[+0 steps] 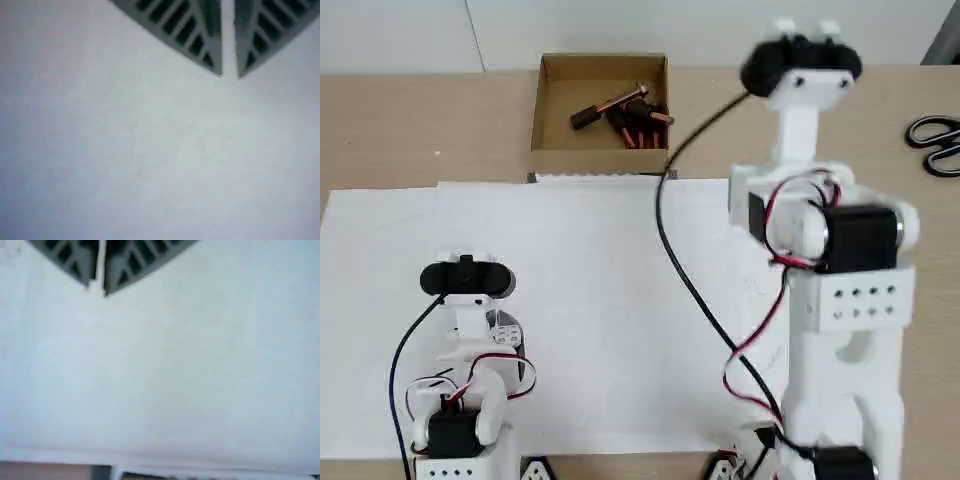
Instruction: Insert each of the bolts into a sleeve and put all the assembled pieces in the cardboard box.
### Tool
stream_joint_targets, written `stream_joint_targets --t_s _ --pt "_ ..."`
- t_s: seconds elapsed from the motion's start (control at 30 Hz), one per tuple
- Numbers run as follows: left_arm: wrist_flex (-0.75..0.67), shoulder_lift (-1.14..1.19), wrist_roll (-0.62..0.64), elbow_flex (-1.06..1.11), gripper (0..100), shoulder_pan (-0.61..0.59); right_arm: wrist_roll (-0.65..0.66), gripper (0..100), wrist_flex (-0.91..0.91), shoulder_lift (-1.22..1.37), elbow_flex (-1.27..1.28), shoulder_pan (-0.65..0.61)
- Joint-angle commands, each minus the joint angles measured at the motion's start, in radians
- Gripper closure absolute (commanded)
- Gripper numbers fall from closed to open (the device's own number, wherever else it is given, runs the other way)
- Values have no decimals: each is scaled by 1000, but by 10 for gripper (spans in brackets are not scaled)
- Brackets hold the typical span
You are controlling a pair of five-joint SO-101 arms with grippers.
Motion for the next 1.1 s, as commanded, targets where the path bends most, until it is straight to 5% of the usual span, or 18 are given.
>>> stream_joint_targets --t_s 0.0,0.47,0.83,1.07 --pt "-18 -8 -5 -4 994 -2 -23 991 -119 -174 311 45" --pt "-18 -8 -5 -4 994 -2 -17 995 -648 -845 1355 145" --pt "-18 -8 -5 -4 994 -2 34 995 -676 -1360 1772 143" --pt "-18 -8 -5 -4 994 -2 34 995 -674 -1346 1792 140"
